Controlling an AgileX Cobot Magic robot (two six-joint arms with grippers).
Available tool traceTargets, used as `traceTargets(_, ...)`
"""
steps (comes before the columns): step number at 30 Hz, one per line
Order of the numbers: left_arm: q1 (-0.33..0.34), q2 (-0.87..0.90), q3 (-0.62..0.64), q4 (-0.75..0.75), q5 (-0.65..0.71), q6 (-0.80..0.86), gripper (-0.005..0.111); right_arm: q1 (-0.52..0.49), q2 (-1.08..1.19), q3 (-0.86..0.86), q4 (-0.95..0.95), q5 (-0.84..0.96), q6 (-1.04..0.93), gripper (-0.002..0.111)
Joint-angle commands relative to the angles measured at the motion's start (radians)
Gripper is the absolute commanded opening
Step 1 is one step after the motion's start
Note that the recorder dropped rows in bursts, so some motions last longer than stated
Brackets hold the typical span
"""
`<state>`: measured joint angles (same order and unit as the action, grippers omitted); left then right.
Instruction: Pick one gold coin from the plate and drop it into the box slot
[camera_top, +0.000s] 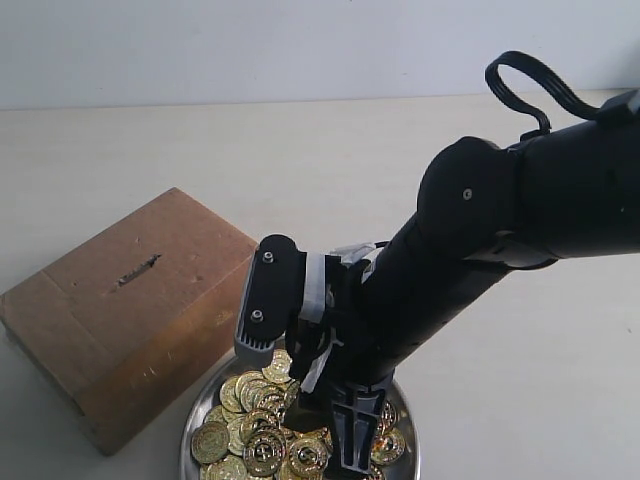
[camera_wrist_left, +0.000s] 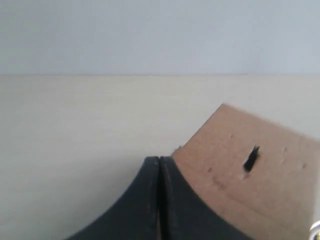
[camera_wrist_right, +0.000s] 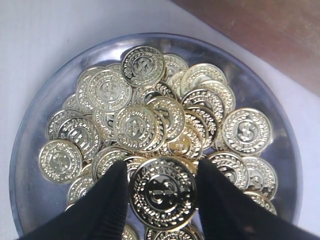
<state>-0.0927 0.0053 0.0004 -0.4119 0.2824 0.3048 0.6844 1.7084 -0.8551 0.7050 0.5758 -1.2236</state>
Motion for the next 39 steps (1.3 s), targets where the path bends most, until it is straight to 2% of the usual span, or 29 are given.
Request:
traceTargets(1,0.004,-0.005,0.0,-0.372,-0.147,-0.078,0.0,0.002,-0.01,-0.002,0.014,0.004,-0.004,0.029)
traceTargets(3,0.004,-0.005,0.0,-0.422,-0.178,-0.078,0.0,0.002,-0.01,-0.002,0.033,0.004,-0.004,0.029)
traceTargets(7,0.004,-0.005,0.0,-0.425,-0.229,-0.081,0.0,0.002,-0.032,-0.002,0.046,0.004,-0.035,0.029)
traceTargets(9,0.004,-0.005,0.0,-0.506,-0.242,-0.125,0.0,0.002,-0.055,-0.002,0.046,0.004,-0.038,0.029)
traceTargets(12,0.004,-0.005,0.0,-0.567,-0.116,-0.15,0.0,0.002,-0.102,-0.002,0.046,0.004,-0.038,0.029)
traceTargets(15,0.004,-0.005,-0.006,-0.615,0.089,-0.131,0.0,0.002,-0.149,-0.002,0.046,0.006,-0.04,0.029)
traceTargets(18,0.004,-0.005,-0.015,-0.781,0.231,-0.005,0.0,0.002,-0.192,-0.002,0.046,0.03,-0.04,0.029)
traceTargets(21,0.004,-0.005,-0.016,-0.958,0.312,0.164,0.0,0.002,-0.232,-0.002,0.046,0.057,-0.051,0.029)
traceTargets(24,0.004,-0.005,-0.016,-1.047,0.366,0.215,0.0,0.002,-0.264,-0.002,0.046,0.068,-0.056,0.029)
traceTargets(27,0.004,-0.002,-0.024,-1.047,0.448,0.215,0.0,0.002,-0.288,-0.002,0.046,0.084,-0.056,0.029)
traceTargets(31,0.004,0.092,-0.063,-1.003,0.552,0.215,0.002,0.002,-0.306,-0.002,0.046,0.09,-0.056,0.029)
traceTargets(39,0.004,0.442,-0.287,-0.825,0.67,0.242,0.009,0.002,-0.31,-0.002,0.046,0.109,-0.081,0.029)
